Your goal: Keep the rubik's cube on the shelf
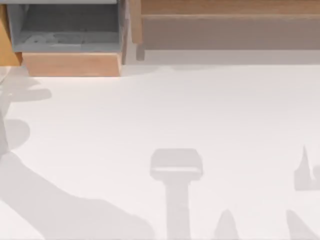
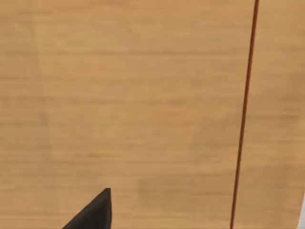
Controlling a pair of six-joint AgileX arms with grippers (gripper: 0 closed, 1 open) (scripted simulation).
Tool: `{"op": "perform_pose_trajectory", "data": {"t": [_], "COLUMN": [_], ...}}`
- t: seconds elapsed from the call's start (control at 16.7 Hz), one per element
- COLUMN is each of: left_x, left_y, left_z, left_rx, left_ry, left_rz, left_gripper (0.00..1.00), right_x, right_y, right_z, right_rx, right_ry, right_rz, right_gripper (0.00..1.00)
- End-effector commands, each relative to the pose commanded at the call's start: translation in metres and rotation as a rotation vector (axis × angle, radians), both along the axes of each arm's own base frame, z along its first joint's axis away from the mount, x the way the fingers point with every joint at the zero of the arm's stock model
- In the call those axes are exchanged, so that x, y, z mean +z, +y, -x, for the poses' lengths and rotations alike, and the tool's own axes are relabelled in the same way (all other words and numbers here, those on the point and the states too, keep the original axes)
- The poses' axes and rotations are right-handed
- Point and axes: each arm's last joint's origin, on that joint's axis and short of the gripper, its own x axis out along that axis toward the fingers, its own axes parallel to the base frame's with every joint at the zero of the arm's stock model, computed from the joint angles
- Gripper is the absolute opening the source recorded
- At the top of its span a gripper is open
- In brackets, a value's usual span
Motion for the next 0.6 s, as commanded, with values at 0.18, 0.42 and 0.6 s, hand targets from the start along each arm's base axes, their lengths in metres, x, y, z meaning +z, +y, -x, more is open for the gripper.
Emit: {"op": "perform_pose_trajectory", "data": {"t": [0.18, 0.42, 0.6], "left_x": [0.0000, 0.0000, 0.0000], "left_y": [0.0000, 0.0000, 0.0000], "left_z": [0.0000, 0.0000, 0.0000], "left_rx": [0.000, 0.000, 0.000], "left_ry": [0.000, 0.000, 0.000], "left_rz": [0.000, 0.000, 0.000], "left_gripper": [0.70, 0.40, 0.17], "right_x": [0.0000, 0.0000, 0.0000], "right_y": [0.0000, 0.0000, 0.0000], "right_z": [0.0000, 0.0000, 0.0000], "right_rx": [0.000, 0.000, 0.000], "right_ry": [0.000, 0.000, 0.000], "right_rz": [0.000, 0.000, 0.000], "right_gripper": [1.00, 1.00, 1.00]}}
